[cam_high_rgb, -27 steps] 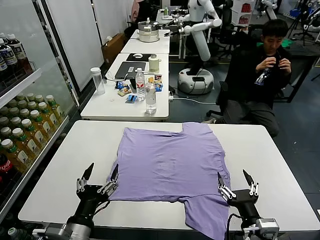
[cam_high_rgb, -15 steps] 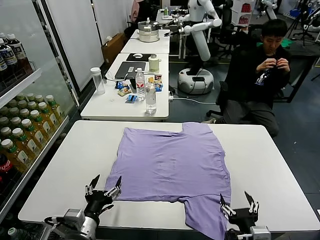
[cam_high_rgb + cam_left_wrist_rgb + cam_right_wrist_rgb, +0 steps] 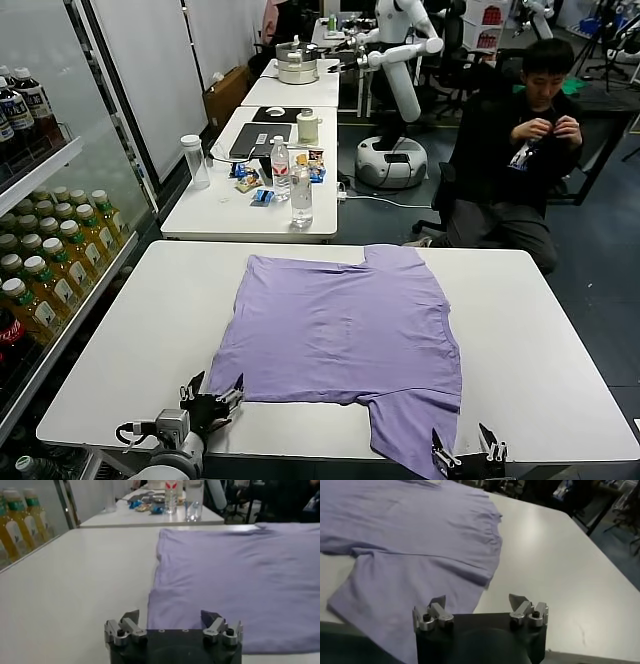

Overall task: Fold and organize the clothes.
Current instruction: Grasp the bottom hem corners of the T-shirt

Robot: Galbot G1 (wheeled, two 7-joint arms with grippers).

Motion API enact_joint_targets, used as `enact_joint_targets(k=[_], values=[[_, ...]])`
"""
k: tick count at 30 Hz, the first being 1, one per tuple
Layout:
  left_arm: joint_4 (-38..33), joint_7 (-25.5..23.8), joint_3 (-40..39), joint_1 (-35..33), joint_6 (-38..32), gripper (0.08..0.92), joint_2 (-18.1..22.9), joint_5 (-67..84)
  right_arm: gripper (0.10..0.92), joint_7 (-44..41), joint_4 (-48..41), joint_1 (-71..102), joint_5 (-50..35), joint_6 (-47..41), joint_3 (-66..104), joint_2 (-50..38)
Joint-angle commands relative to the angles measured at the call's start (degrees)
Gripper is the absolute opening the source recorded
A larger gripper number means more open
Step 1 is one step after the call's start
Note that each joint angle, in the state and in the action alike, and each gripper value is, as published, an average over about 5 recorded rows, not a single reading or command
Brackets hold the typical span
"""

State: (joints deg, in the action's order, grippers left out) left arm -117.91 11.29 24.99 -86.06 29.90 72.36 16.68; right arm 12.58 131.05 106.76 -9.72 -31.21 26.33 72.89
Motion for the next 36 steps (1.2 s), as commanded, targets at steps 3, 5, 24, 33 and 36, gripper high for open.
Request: enact_joint_targets(k=[3,5,24,33,36], values=[[2.29,0.95,-0.83,0.16,2.14,0.602,-0.5,1.75,0.561,-0.47,-2.53,0.4,-4.85,-1.72,-0.92,0.09],[1.89,0.89,-0.89,-0.17,2.19,0.542,-0.47,2.22,0.496,-0.64,-2.95,0.35,-5.71,-1.87,-0.88,-0.08],[-5.89,-2.01,1.21,-2.56,-9.4,0.101,-1.89,4.55,0.121,-4.76,2.6,-4.33,-10.39,1.62,3.75,-4.36],[-6.6,-3.2,3.04,2.02,-13.72,0.1,-5.94,9.98,0.114,-4.7,1.87,-14.82,-13.36,3.86,6.12,-8.05],[-4.67,-3.55,2.79,4.45,-14.26,0.1,-7.49,11.14,0.114,-4.31,-0.38,-19.67,-15.79,3.66,6.2,-9.7]])
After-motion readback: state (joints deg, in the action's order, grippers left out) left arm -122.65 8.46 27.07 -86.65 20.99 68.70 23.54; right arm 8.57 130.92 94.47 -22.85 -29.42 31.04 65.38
